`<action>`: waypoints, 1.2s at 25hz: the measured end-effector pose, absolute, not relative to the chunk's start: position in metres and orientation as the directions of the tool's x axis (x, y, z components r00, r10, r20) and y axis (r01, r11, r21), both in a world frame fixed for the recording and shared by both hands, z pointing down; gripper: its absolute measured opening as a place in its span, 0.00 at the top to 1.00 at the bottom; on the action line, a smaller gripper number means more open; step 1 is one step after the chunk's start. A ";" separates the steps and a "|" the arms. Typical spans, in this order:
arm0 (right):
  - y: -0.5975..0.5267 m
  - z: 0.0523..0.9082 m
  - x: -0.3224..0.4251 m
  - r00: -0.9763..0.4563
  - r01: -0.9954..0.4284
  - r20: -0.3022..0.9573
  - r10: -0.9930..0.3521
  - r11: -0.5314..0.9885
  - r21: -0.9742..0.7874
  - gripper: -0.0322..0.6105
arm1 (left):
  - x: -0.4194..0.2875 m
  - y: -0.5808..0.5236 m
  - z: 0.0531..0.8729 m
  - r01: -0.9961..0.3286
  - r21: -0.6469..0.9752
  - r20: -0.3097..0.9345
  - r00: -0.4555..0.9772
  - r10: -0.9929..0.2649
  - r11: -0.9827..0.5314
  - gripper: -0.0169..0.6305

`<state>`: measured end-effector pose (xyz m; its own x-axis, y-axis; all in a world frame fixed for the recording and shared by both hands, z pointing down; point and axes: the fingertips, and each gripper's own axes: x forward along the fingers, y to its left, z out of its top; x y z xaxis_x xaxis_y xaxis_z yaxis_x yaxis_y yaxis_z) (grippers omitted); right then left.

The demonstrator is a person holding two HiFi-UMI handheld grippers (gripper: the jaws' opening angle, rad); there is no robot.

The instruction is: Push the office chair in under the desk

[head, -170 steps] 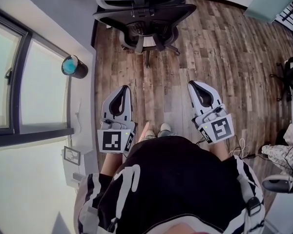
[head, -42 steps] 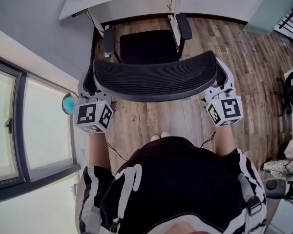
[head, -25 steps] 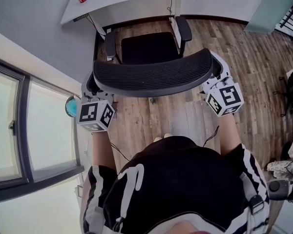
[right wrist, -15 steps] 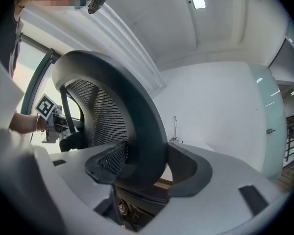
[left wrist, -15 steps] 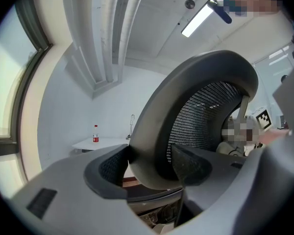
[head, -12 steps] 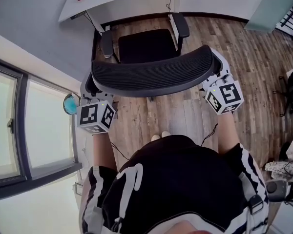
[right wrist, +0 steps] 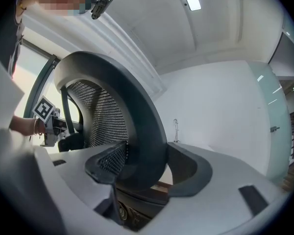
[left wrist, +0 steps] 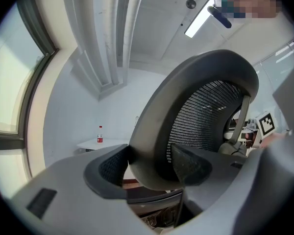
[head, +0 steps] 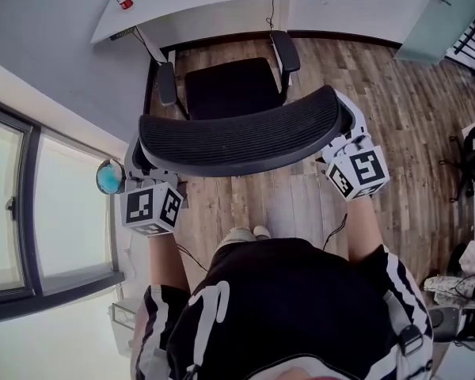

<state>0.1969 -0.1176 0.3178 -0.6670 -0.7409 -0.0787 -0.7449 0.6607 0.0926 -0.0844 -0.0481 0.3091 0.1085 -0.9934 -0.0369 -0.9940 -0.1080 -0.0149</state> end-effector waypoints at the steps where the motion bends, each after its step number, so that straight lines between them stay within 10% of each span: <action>1: -0.119 0.317 0.199 -0.668 -0.744 -0.082 -0.740 0.661 0.092 0.55 | -0.082 -0.049 0.309 -0.994 -0.011 -0.041 0.107 -0.993 -0.106 0.55; 30: -0.135 0.316 0.202 -0.671 -0.741 -0.113 -0.733 0.667 0.078 0.55 | -0.079 -0.059 0.311 -0.993 0.038 -0.037 0.108 -0.993 -0.110 0.55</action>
<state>0.2022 -0.1350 0.3156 -0.6713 -0.7326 -0.1128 -0.7410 0.6670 0.0779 -0.0789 -0.0594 0.3109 0.1083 -0.9934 -0.0371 -0.9932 -0.1097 0.0381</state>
